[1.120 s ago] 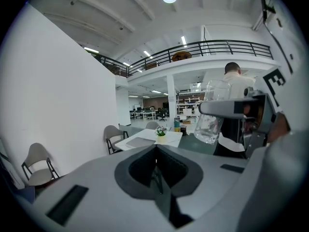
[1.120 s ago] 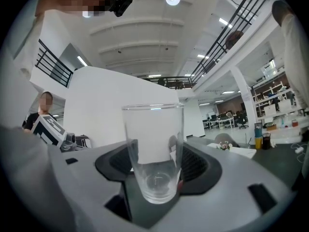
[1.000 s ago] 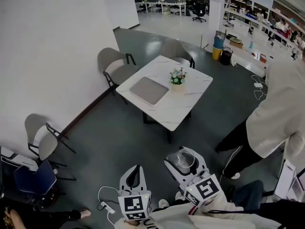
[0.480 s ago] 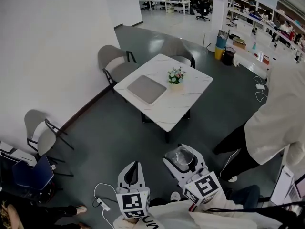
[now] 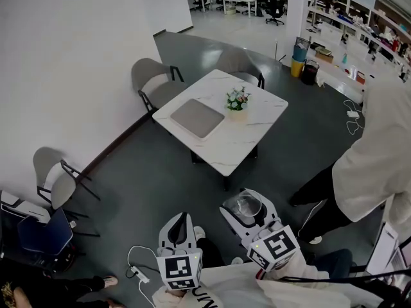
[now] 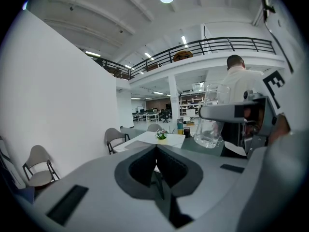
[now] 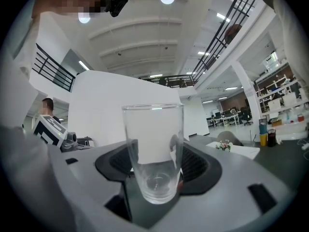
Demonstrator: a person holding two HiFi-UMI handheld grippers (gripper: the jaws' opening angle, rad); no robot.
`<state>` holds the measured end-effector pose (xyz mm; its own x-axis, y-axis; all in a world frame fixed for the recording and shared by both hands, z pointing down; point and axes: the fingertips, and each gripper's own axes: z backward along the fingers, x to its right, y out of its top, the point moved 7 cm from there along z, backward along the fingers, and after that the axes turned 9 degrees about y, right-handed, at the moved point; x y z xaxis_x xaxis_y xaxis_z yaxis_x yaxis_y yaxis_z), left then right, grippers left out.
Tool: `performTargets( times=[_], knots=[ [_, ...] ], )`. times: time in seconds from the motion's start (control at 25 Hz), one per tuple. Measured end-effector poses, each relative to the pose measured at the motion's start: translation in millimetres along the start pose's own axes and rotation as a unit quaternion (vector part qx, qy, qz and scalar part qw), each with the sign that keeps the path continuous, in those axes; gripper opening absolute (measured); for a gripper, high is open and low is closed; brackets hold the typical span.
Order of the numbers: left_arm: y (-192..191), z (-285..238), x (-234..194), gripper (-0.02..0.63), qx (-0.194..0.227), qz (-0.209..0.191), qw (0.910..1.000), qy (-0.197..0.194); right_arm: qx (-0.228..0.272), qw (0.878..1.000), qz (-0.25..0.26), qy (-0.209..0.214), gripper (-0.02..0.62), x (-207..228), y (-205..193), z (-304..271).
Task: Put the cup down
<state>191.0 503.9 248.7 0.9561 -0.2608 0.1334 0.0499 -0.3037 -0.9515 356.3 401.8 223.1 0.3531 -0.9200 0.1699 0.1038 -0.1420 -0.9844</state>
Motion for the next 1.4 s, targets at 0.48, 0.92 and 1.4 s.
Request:
performTargets(
  times=[0.48,0.92,1.4],
  knots=[
    [-8.6,-109.2,-56.7,0.009,-0.004,0.001,0.9997,-0.024,-0.007,1.000,0.005,-0.027,0.281,45.9,-24.8,-100.0],
    [36.3,-288.3,-163.1,0.009,-0.006,-0.028,0.9957,-0.088,0.010,0.994,-0.002,-0.105,0.279,118.8,-17.3,-275.2],
    [43.1,-409.2,-227.5,0.009,-0.025,-0.020,0.9889,-0.145,-0.016,0.986,-0.006,-0.164,0.279,161.6,-25.5,-389.0]
  ],
)
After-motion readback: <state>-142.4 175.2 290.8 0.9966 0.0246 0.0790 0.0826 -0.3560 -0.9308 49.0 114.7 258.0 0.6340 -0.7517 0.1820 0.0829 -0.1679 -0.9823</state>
